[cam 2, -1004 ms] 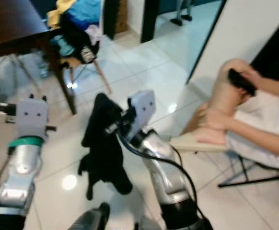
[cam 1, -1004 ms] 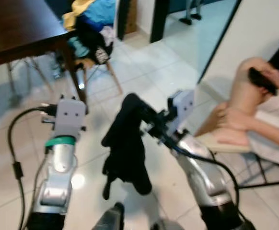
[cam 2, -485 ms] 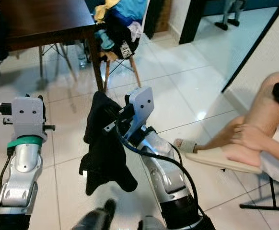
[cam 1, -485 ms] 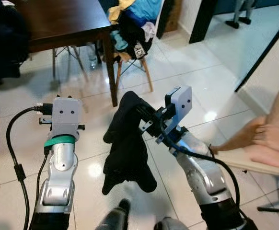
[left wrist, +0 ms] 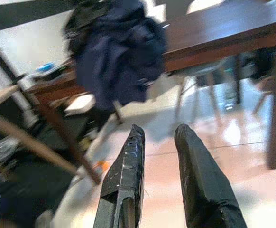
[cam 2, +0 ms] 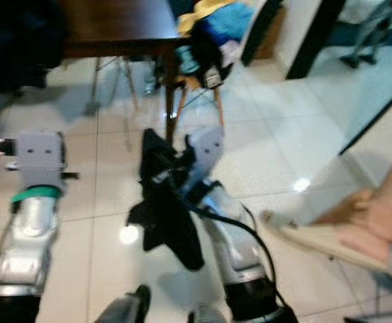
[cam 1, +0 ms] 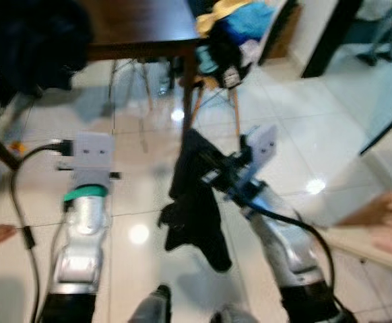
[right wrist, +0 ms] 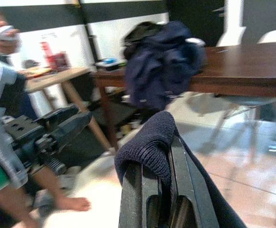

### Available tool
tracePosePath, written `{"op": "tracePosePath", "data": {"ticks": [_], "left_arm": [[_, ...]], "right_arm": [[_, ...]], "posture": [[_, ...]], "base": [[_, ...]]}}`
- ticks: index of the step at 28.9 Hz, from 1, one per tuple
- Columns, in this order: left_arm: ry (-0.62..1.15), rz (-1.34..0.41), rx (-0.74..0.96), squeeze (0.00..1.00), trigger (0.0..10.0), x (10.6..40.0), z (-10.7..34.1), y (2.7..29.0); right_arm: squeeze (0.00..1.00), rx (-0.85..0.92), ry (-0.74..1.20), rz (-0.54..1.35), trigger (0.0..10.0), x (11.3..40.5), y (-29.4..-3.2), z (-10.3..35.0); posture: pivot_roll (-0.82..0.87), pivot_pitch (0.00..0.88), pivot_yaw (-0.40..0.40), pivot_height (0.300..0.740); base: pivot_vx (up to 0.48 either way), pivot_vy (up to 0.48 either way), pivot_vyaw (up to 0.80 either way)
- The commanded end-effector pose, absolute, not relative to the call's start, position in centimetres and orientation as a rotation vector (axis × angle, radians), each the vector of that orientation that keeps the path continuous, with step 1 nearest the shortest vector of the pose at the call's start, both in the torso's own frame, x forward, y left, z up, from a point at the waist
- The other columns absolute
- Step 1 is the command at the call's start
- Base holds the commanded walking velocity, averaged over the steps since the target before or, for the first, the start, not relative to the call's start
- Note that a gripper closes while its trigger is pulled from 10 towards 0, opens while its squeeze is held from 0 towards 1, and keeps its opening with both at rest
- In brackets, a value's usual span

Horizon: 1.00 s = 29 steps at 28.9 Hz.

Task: Hang hanger

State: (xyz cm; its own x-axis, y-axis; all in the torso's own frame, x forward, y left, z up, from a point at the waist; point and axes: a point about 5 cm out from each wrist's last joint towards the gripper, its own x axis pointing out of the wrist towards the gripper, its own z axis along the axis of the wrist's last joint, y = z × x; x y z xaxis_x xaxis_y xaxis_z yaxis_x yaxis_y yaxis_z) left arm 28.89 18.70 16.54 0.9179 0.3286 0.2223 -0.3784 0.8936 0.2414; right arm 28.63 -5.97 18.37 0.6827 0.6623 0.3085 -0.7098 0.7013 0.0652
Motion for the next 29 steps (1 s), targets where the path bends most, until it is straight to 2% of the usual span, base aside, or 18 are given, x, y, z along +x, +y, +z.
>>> {"op": "tracePosePath", "data": {"ticks": [1, 19, 27, 29], "left_arm": [[-0.153, 0.375, 0.272, 0.00, 10.0, 28.93, 16.14, 18.64], [-0.137, 0.383, 0.262, 0.00, 10.0, 29.27, 16.28, 18.89], [-0.144, 0.378, 0.269, 0.00, 10.0, 29.31, 16.43, 18.72], [-0.150, 0.375, 0.278, 0.00, 10.0, 29.28, 16.52, 18.72]], "right_arm": [[0.00, 0.174, -0.296, 0.771, 10.0, 28.54, -6.02, 18.54], [0.00, 0.130, -0.272, 0.698, 10.0, 28.84, -6.52, 17.82], [0.00, 0.132, -0.280, 0.674, 10.0, 29.06, -6.72, 17.93], [0.00, 0.152, -0.284, 0.649, 10.0, 29.29, -6.90, 18.11]], "posture": [[0.01, 0.035, 0.031, 0.740], [0.00, 0.047, 0.041, 0.740], [0.00, 0.047, 0.041, 0.740], [0.01, 0.048, 0.040, 0.740]], "base": [[0.000, 0.000, 0.69], [0.401, 0.000, 0.04], [0.425, 0.000, 0.72], [0.426, 0.000, 0.00]]}}
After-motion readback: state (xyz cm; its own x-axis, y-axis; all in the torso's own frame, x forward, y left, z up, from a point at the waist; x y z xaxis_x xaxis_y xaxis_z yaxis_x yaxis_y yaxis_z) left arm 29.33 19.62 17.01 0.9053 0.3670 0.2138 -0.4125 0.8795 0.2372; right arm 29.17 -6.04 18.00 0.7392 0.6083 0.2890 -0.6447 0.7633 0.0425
